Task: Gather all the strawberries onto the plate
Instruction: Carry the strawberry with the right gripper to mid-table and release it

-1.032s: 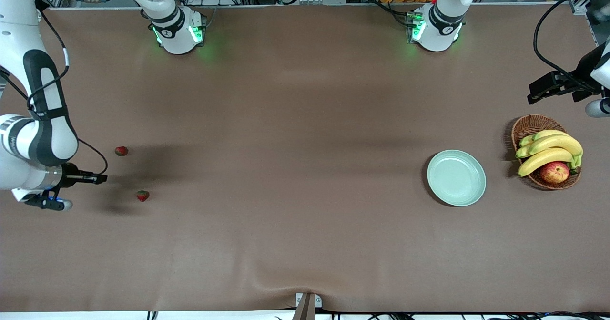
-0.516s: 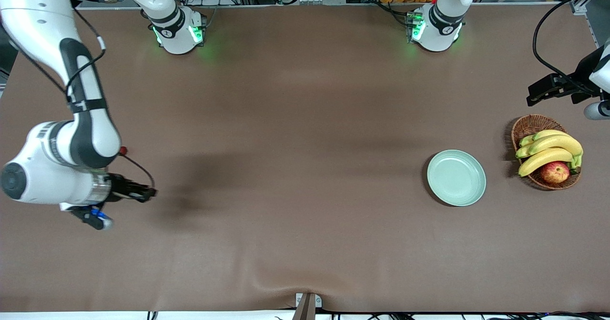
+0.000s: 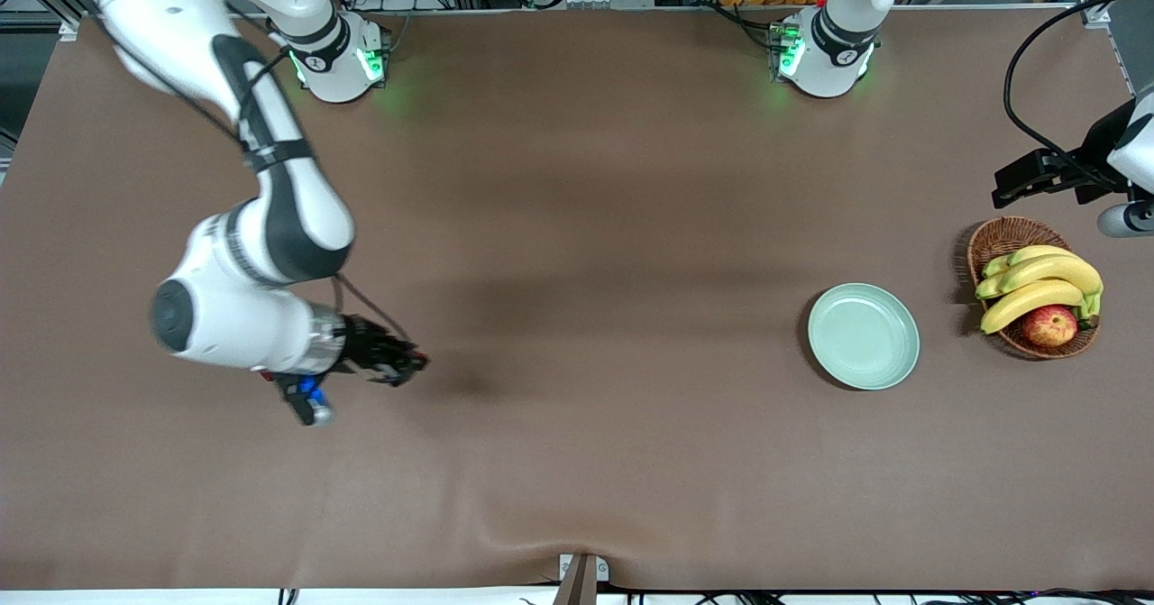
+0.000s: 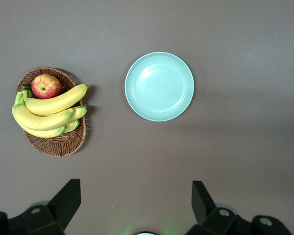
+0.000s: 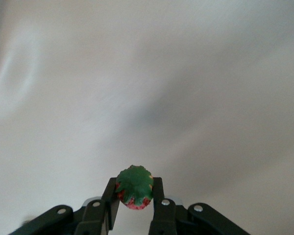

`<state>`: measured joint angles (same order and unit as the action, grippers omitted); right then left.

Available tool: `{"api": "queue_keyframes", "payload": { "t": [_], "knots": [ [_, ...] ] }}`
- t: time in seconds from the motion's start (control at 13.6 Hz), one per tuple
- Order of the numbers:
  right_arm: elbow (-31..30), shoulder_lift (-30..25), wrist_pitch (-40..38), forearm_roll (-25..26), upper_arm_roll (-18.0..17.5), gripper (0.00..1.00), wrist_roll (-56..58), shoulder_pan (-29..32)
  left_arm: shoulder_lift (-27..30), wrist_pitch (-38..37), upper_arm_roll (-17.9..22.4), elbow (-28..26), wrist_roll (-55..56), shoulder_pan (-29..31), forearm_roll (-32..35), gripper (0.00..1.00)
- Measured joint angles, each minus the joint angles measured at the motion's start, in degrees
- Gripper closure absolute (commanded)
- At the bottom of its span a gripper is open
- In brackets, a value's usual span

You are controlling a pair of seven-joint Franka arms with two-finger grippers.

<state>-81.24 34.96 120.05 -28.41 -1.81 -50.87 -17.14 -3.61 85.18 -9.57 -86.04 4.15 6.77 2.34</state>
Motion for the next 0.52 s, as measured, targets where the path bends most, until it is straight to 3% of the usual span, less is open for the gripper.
{"api": "queue_keyframes", "payload": {
  "t": [0.22,0.52],
  "knots": [
    [0.0,3.0,11.7,-4.0,0.0,1.0,-7.2,-7.8,-0.2,0.9,0.0,-0.8,0.0,0.0,0.0,0.0],
    [0.8,9.0,25.1,-4.4,-0.1,1.0,-16.5,-17.0,-0.2,2.7,-0.1,-2.7,0.0,0.0,0.0,0.0]
  ]
}}
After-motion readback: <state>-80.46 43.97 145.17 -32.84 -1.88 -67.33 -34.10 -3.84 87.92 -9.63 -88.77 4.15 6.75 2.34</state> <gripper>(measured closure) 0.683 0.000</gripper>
